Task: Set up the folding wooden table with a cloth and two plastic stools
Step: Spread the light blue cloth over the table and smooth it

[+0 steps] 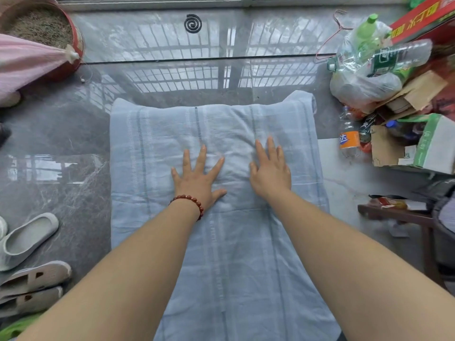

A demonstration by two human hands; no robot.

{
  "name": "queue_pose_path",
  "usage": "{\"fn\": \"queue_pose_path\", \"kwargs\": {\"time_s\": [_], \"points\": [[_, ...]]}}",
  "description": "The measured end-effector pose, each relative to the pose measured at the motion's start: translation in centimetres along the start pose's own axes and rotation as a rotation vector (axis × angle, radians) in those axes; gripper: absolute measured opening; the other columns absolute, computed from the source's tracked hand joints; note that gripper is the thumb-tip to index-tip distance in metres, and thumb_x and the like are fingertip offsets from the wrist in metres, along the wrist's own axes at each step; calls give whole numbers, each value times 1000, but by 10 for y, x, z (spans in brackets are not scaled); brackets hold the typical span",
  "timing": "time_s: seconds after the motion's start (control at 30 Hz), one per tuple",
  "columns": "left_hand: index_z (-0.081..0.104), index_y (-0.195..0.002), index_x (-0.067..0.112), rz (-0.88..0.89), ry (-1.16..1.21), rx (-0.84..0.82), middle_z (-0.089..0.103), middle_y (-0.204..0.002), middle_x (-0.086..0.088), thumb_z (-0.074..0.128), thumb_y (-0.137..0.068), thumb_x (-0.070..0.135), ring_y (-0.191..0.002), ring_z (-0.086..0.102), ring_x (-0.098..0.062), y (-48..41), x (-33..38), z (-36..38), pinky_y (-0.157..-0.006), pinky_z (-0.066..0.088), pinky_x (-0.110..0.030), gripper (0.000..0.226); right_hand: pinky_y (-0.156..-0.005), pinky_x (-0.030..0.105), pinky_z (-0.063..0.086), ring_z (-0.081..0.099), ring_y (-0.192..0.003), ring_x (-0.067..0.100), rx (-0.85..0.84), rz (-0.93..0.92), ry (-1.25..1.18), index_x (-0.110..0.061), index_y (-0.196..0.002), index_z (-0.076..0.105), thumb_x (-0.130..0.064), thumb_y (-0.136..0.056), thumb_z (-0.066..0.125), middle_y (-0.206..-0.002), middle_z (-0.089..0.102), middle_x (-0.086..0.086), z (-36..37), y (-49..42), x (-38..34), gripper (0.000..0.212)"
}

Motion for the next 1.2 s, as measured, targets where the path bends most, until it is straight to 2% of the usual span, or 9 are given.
{"fn": "queue_pose_path", "kwargs": {"time_s": [0.2, 0.33, 0.43, 0.57, 0.63, 0.77, 0.9, 1.0, 1.2], "points": [[-8, -143, 51, 58, -6, -14, -28, -154, 6, 47, -86, 62, -141, -19, -38, 10, 43, 13, -110, 10, -65, 81, -112, 44, 23, 4, -147, 19, 42, -3, -60, -29, -148, 22, -24, -98, 40, -160, 0, -6, -5, 19, 31, 54], [-4, -144, 51, 106, 12, -29, -26, -155, 6, 44, -87, 62, -142, -18, -37, 13, 80, 19, -112, 9, -62, 75, -103, 40, 37, 30, -135, 24, 136, -3, -153, -18, -134, 44, -12, -94, 43, -151, 26, 3, -13, 32, 55, 40], [3, -145, 49, 134, -11, -17, -18, -157, 4, 47, -89, 58, -143, -12, -36, 14, 105, 20, -112, 16, -58, 72, -93, 37, 40, 44, -121, 27, 221, 86, -229, -12, -128, 46, -6, -93, 44, -136, 38, 7, -18, 41, 84, 36], [41, -132, 35, 177, 23, 172, 28, -146, 1, 60, -86, 44, -134, 24, -24, 16, 131, 8, -99, 34, -39, 50, -89, 38, 38, 47, -116, 31, 269, 228, -284, -6, -125, 43, -11, -93, 48, -129, 41, 12, -15, 52, 126, 32], [49, -123, 29, 197, 50, 208, 39, -133, 2, 61, -85, 42, -123, 35, -21, 17, 144, 6, -92, 36, -35, 42, -89, 40, 39, 48, -114, 33, 263, 256, -296, -5, -126, 42, -16, -93, 51, -127, 42, 13, -12, 57, 138, 35], [55, -116, 26, 166, 98, 205, 47, -123, 3, 60, -86, 43, -114, 42, -21, 14, 159, 8, -87, 38, -32, 35, -92, 39, 38, 48, -113, 33, 257, 267, -315, -5, -127, 43, -21, -94, 53, -127, 42, 14, -10, 61, 147, 38], [63, -104, 25, 161, 77, 198, 51, -117, 3, 55, -90, 41, -108, 47, -21, 10, 167, 8, -80, 35, -30, 22, -90, 39, 39, 50, -110, 32, 256, 333, -376, -3, -115, 48, -23, -95, 52, -121, 47, 14, -8, 57, 156, 28], [63, -103, 24, 169, 46, 175, 49, -118, 3, 52, -93, 39, -109, 46, -22, 7, 172, 11, -80, 35, -31, 22, -85, 36, 38, 52, -107, 31, 271, 405, -431, -3, -107, 52, -20, -97, 48, -115, 54, 14, -10, 54, 168, 20], [60, -105, 21, 183, 28, 161, 48, -119, 3, 48, -95, 37, -110, 45, -21, 11, 178, 17, -80, 32, -31, 22, -88, 37, 41, 53, -108, 33, 233, 454, -432, 2, -111, 49, -11, -95, 44, -121, 49, 16, -9, 58, 177, 21]]}}
Point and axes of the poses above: each hand's wrist, its own y-axis away from the middle knuckle, its own z-axis out of the palm, x = y × z, the point moved 7 cm from there along -y, towards the middle knuckle
